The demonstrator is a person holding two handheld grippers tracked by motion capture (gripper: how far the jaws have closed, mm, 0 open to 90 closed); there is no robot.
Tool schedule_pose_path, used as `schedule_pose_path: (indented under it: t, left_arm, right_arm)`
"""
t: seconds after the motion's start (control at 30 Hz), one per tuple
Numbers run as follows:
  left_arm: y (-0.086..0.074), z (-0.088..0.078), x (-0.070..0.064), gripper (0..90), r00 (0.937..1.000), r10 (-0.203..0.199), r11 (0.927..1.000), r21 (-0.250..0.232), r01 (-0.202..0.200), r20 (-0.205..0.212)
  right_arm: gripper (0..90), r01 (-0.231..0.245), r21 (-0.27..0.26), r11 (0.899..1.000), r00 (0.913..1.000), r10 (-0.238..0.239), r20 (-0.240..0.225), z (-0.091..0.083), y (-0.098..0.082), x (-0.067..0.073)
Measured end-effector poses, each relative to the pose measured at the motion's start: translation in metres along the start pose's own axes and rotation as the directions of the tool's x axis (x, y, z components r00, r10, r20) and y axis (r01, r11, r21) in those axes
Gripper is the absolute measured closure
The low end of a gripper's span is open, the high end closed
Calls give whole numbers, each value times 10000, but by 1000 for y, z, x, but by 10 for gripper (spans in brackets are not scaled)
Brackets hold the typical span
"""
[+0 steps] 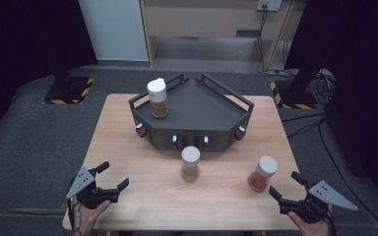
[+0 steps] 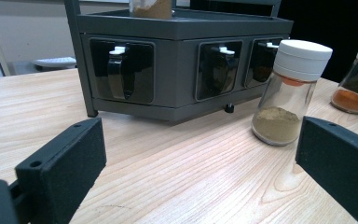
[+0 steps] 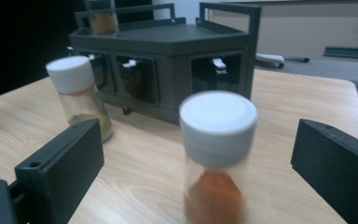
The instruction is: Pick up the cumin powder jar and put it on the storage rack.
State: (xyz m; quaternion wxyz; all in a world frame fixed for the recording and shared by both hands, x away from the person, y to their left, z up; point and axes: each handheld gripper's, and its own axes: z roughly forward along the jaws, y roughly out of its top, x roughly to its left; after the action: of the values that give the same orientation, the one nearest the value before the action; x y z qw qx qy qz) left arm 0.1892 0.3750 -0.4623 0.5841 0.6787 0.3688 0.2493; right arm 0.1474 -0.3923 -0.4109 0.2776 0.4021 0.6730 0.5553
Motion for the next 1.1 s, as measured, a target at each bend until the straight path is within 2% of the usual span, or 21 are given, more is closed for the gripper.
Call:
schedule_pose_path:
  t: [0.17, 0.27, 0.37, 0.4, 0.47, 0.73, 0.8, 1.1]
  left_arm:
    - [0, 2, 2, 6, 10000, -96, 10000, -9, 96, -16]
    - [0, 3, 2, 6, 9999, -104, 9999, 19, 104, 21]
    - [1, 3, 2, 6, 10000, -58, 10000, 71, 58, 45]
    - [1, 4, 2, 6, 10000, -39, 9999, 95, 39, 42]
    - [1, 3, 2, 6, 10000, -46, 10000, 79, 45, 42]
    - [2, 5, 1, 6, 10000, 60, 9999, 162, -61, 63]
    - [2, 5, 1, 6, 9999, 72, 9998, 180, -73, 71]
    - [3, 5, 0, 7, 9998, 174, 9996, 239, -175, 27]
  right_arm:
    - [23, 466, 19, 9989, 9983, -465, -364, 10, 20, 5]
    - [22, 471, 76, 9989, 9961, -464, -755, 20, 31, 5]
    - [22, 599, 129, 9981, 9939, -584, -931, 27, 39, 7]
    - [22, 551, 161, 9984, 9916, -528, -1182, 36, 44, 7]
    - [22, 649, 246, 9976, 9884, -608, -1395, 44, 49, 9]
    - [22, 1087, 504, 9928, 9671, -939, -2363, 86, 68, 19]
    - [22, 1052, 539, 9930, 9601, -873, -2657, 97, 70, 21]
    - [26, 1089, 706, 9915, 9374, -788, -3393, 139, 77, 34]
